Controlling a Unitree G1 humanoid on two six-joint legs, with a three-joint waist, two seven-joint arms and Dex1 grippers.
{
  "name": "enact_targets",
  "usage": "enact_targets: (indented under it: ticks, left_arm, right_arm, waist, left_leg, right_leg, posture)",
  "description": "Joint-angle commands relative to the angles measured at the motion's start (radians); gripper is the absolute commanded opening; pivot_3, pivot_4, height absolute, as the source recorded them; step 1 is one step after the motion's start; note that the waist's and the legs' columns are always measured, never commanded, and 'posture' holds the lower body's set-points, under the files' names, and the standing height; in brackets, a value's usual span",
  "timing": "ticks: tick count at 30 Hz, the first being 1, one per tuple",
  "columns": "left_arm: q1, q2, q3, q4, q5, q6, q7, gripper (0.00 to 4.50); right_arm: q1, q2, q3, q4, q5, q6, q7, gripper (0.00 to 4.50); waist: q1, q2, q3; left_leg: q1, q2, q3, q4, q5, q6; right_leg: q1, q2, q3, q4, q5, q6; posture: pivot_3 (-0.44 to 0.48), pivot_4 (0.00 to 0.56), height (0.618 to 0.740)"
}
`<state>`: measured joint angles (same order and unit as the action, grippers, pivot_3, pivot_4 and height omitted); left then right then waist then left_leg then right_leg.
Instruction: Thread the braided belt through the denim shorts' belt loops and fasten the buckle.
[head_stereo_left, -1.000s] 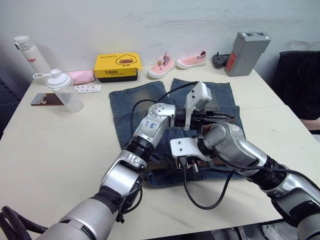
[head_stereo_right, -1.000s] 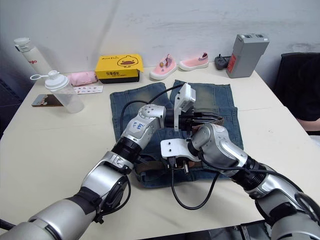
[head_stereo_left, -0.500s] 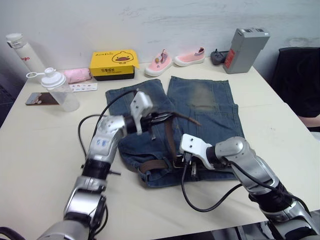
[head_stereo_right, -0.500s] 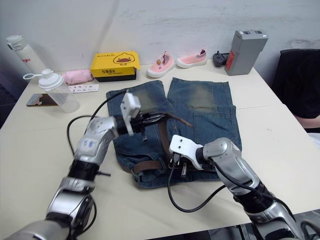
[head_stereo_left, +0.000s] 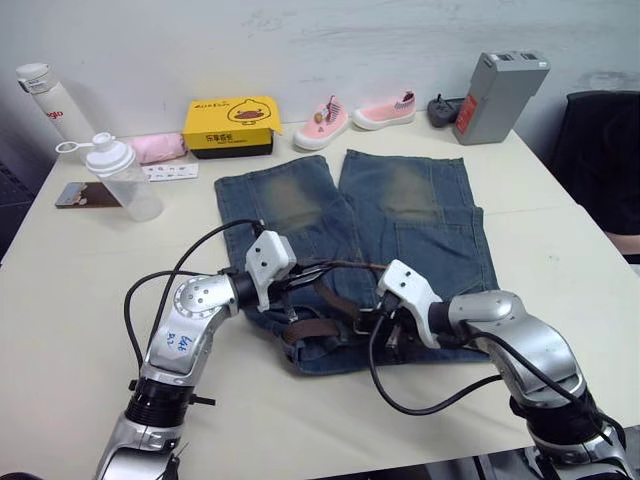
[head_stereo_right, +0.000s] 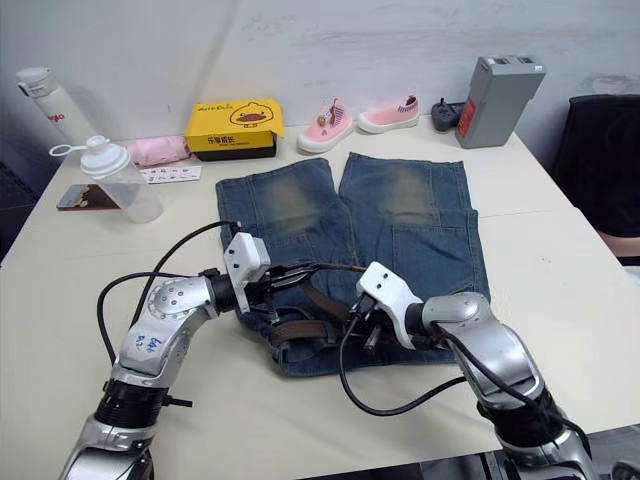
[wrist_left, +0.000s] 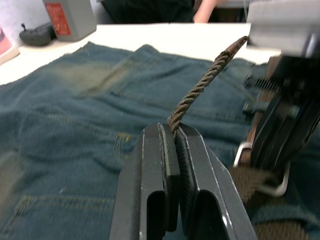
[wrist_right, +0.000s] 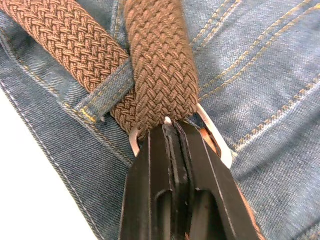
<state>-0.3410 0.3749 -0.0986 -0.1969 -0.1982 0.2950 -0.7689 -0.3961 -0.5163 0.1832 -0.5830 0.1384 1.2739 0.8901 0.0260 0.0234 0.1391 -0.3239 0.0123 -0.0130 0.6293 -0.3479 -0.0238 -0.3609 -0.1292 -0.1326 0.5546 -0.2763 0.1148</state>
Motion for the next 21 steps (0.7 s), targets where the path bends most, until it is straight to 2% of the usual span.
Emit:
enact_targets:
  ticks: [1,3,5,9,12,15,21]
  left_arm:
    - [0.033,0.011,-0.001,-0.084,-0.014,0.019,0.021,0.07]
    - [0.041,0.010,0.002,-0.097,-0.022,0.034,0.029,0.07]
    - [0.039,0.001,0.010,-0.109,-0.039,0.056,0.040,0.07]
    - [0.029,-0.007,0.013,-0.124,-0.063,0.087,0.055,0.07]
    - [0.009,-0.013,0.016,-0.126,-0.082,0.108,0.064,0.07]
    - [-0.001,-0.008,0.024,-0.128,-0.098,0.122,0.064,0.07]
    - [-0.019,-0.006,0.031,-0.147,-0.133,0.158,0.068,0.07]
  right_arm:
    - [-0.057,0.076,-0.178,-0.175,0.088,0.149,-0.054,1.59]
    - [-0.069,0.093,-0.234,-0.242,0.125,0.213,-0.071,2.52]
    - [-0.033,0.062,-0.261,-0.329,0.159,0.230,-0.070,3.40]
    - [0.057,-0.015,-0.258,-0.432,0.202,0.207,-0.097,3.40]
    - [0.207,-0.181,-0.124,-0.463,0.122,0.022,-0.184,3.40]
    - [0.325,-0.281,0.002,-0.443,0.016,-0.139,-0.290,3.40]
    - [0.376,-0.239,0.123,-0.335,-0.163,-0.358,-0.494,3.40]
  waist:
    - [0.000,0.001,0.001]
    - [0.003,0.001,0.001]
    - [0.004,0.001,0.001]
    - [0.002,0.001,0.001]
    - [0.003,0.001,0.001]
    - [0.000,-0.001,0.002]
    - [-0.001,-0.007,0.006]
  left_leg:
    - [0.000,0.000,0.000,0.000,0.000,0.000]
    - [0.000,0.000,-0.001,0.000,0.000,0.000]
    - [-0.001,0.000,-0.002,0.000,0.000,0.000]
    - [-0.001,0.000,-0.002,0.000,-0.002,0.002]
    - [-0.001,-0.001,0.000,0.000,-0.002,0.003]
    - [-0.001,-0.001,0.000,0.000,-0.002,0.002]
    - [-0.001,0.000,0.003,0.000,-0.001,0.000]
  right_leg:
    - [0.000,0.000,0.000,0.000,0.000,0.000]
    - [0.000,0.000,0.000,0.001,0.000,0.000]
    - [0.000,0.000,-0.001,0.000,0.000,0.000]
    - [0.000,-0.001,0.000,-0.001,0.000,0.000]
    - [0.000,-0.001,0.000,-0.001,0.000,0.000]
    - [0.000,0.000,0.000,-0.004,0.000,0.000]
    - [0.000,0.000,0.001,-0.004,-0.001,0.000]
  posture:
    - [0.000,0.150,0.739]
    - [0.000,0.150,0.739]
    - [0.000,0.150,0.739]
    - [0.000,0.150,0.739]
    - [0.000,0.150,0.739]
    - [0.000,0.150,0.739]
    - [0.000,0.150,0.739]
